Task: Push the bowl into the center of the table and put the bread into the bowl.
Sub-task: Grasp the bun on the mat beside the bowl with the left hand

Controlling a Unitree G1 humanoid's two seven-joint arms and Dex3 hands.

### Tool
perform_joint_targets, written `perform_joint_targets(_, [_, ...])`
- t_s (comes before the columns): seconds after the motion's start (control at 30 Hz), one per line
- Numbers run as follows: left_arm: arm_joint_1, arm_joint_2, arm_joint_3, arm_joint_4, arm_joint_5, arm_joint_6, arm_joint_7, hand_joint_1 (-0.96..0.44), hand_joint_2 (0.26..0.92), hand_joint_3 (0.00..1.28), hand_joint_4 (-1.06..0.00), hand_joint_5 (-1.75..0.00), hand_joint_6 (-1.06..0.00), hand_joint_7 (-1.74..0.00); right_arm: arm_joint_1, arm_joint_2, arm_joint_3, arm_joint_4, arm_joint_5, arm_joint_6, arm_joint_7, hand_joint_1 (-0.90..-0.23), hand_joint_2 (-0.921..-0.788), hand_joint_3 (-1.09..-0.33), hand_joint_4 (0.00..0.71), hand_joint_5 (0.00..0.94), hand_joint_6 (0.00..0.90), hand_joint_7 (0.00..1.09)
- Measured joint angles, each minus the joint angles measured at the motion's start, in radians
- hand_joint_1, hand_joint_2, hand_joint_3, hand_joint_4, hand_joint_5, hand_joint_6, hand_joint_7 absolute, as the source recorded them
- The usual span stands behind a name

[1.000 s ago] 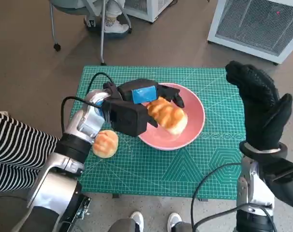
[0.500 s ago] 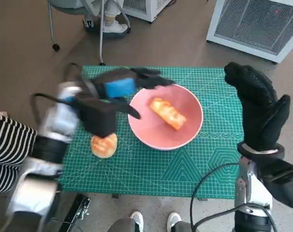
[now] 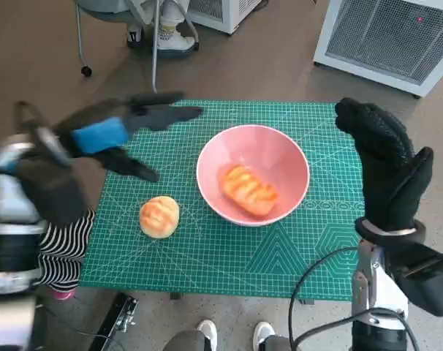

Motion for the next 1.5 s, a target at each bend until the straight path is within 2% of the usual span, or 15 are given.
perform_joint_targets(0.37, [0.128, 0.074, 0.019, -0.024, -0.001, 0.020, -0.047, -0.45, 0.769, 0.00, -0.25, -0.02, -0.37, -0.07, -0.001, 0.000, 0.002, 0.006, 0.001, -0.002, 0.000, -0.702, -0.921, -0.731, 0.206, 0.002, 0.111, 0.40])
perform_joint_targets(0.67, [0.179, 0.102, -0.017, -0.046, 0.026, 0.074, -0.104, -0.39, 0.765, 0.00, -0.24, -0.01, -0.36, -0.05, -0.003, 0.000, 0.006, 0.011, 0.002, -0.002, 0.002, -0.706, -0.921, -0.732, 0.199, 0.000, 0.116, 0.40])
perform_joint_targets(0.9, [0.206, 0.102, -0.062, -0.054, 0.049, 0.108, -0.130, -0.28, 0.744, 0.00, -0.24, 0.00, -0.36, -0.04, -0.003, -0.001, 0.007, 0.015, 0.004, 0.003, 0.011, -0.706, -0.921, -0.733, 0.198, 0.000, 0.116, 0.40])
perform_joint_targets(1.27, [0.209, 0.048, -0.148, 0.023, 0.144, 0.087, -0.096, -0.20, 0.743, 0.00, -0.24, 0.00, -0.35, -0.02, -0.003, -0.004, 0.006, 0.017, 0.007, 0.012, 0.020, -0.705, -0.921, -0.733, 0.198, 0.000, 0.116, 0.40])
perform_joint_targets(1.5, [0.201, -0.017, -0.193, 0.147, 0.202, 0.040, -0.022, -0.12, 0.746, 0.00, -0.27, -0.01, -0.39, -0.03, -0.003, -0.007, 0.004, 0.016, 0.010, 0.016, 0.021, -0.705, -0.921, -0.733, 0.198, 0.000, 0.116, 0.40])
